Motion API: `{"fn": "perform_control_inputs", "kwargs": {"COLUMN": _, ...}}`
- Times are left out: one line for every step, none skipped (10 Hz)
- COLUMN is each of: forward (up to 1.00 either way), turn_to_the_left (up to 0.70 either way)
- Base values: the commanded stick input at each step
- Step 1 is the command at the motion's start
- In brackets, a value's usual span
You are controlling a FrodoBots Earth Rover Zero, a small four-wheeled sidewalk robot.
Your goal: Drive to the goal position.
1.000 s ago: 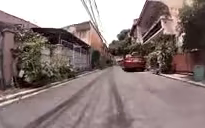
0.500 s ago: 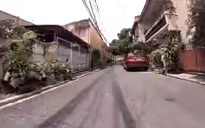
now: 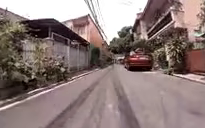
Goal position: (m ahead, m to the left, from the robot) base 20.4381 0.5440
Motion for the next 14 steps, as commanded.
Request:
{"fn": "perform_control_inputs", "kwargs": {"forward": 1.00, "turn_to_the_left": 0.00}}
{"fn": "perform_control_inputs", "kwargs": {"forward": 1.00, "turn_to_the_left": 0.00}}
{"fn": "perform_control_inputs", "kwargs": {"forward": 1.00, "turn_to_the_left": 0.00}}
{"fn": "perform_control_inputs", "kwargs": {"forward": 1.00, "turn_to_the_left": 0.00}}
{"fn": "perform_control_inputs", "kwargs": {"forward": 1.00, "turn_to_the_left": -0.08}}
{"fn": "perform_control_inputs", "kwargs": {"forward": 1.00, "turn_to_the_left": -0.21}}
{"fn": "perform_control_inputs", "kwargs": {"forward": 1.00, "turn_to_the_left": -0.34}}
{"fn": "perform_control_inputs", "kwargs": {"forward": 1.00, "turn_to_the_left": -0.30}}
{"fn": "perform_control_inputs", "kwargs": {"forward": 1.00, "turn_to_the_left": -0.11}}
{"fn": "perform_control_inputs", "kwargs": {"forward": 1.00, "turn_to_the_left": 0.00}}
{"fn": "perform_control_inputs", "kwargs": {"forward": 1.00, "turn_to_the_left": 0.00}}
{"fn": "perform_control_inputs", "kwargs": {"forward": 1.00, "turn_to_the_left": 0.00}}
{"fn": "perform_control_inputs", "kwargs": {"forward": 1.00, "turn_to_the_left": 0.00}}
{"fn": "perform_control_inputs", "kwargs": {"forward": 1.00, "turn_to_the_left": 0.00}}
